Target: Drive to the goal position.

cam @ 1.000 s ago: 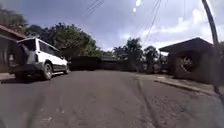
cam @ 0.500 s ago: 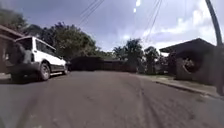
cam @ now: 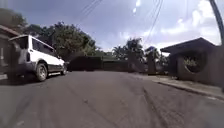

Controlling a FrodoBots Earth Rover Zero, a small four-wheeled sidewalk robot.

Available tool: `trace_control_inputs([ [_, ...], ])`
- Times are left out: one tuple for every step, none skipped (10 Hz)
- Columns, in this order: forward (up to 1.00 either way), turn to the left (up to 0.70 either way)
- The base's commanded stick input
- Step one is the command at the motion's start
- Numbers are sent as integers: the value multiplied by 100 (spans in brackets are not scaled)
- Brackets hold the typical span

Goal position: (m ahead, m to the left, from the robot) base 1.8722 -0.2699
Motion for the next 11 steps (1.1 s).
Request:
trace_control_inputs([
  [45,0],
  [45,0],
  [45,0],
  [45,0],
  [45,0],
  [45,0],
  [45,0],
  [45,0],
  [45,0],
  [45,0],
  [45,0],
])
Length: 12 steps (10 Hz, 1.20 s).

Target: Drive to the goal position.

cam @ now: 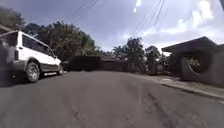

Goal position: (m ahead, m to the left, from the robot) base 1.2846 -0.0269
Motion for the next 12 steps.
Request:
trace_control_inputs([
  [45,0],
  [45,0],
  [45,0],
  [45,0],
  [45,0],
  [45,0],
  [45,0],
  [45,0],
  [45,0],
  [45,0],
  [45,0],
  [45,0],
])
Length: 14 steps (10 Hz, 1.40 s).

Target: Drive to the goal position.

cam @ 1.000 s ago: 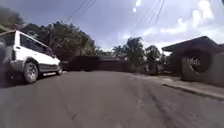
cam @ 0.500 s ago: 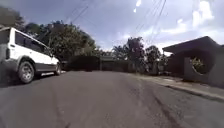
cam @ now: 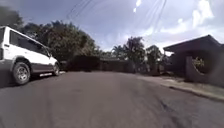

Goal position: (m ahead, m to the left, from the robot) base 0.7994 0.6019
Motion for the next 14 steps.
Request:
trace_control_inputs([
  [45,0],
  [45,0],
  [45,0],
  [45,0],
  [45,0],
  [45,0],
  [45,0],
  [45,0],
  [45,0],
  [45,0],
  [45,0],
  [45,0],
  [45,0],
  [45,0],
])
